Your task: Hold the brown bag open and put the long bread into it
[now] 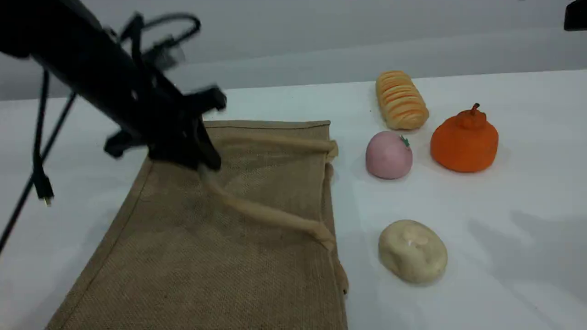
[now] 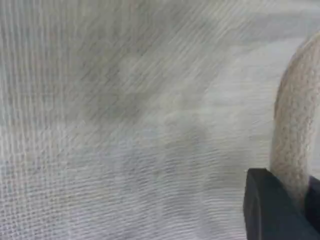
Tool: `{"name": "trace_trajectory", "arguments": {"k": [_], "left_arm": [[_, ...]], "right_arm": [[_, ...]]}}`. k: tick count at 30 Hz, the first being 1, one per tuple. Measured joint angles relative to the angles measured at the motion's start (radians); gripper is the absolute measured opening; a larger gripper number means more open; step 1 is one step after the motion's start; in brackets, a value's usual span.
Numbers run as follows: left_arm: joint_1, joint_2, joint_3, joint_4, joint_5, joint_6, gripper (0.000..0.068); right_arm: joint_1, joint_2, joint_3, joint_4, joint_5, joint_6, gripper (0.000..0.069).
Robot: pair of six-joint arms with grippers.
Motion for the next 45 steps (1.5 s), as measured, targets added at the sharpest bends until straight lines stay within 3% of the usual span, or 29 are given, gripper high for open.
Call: {"name": "trace_trajectory", "arguments": {"k": [8, 15, 23, 32, 45], "left_arm": [[0.000, -0.216, -0.016, 0.005, 0.080, 0.006, 0.0092], [0.001, -0.349, -0.174, 0.110, 0.256, -0.038, 0.0091], [0.001, -0.352, -0.411, 0.223, 0.424, -0.090, 0.0091], [0.001, -0.352, -0.503, 0.334, 0.590, -0.080, 0.0091], [0.001, -0.352, -0.503, 0.333, 0.635, -0.045, 0.0090]], "right_arm": [[0.000, 0.000, 0.000, 0.000, 0.008, -0.020, 0.0506], [0.000, 0.023, 0.000, 0.002, 0.008, -0.023, 0.0506], [0.000, 0.031, 0.001, 0.013, 0.011, -0.035, 0.0506], [0.000, 0.031, 0.001, 0.038, -0.054, -0.075, 0.0506], [0.000, 0.092, 0.001, 0.079, -0.064, -0.106, 0.0506]]}}
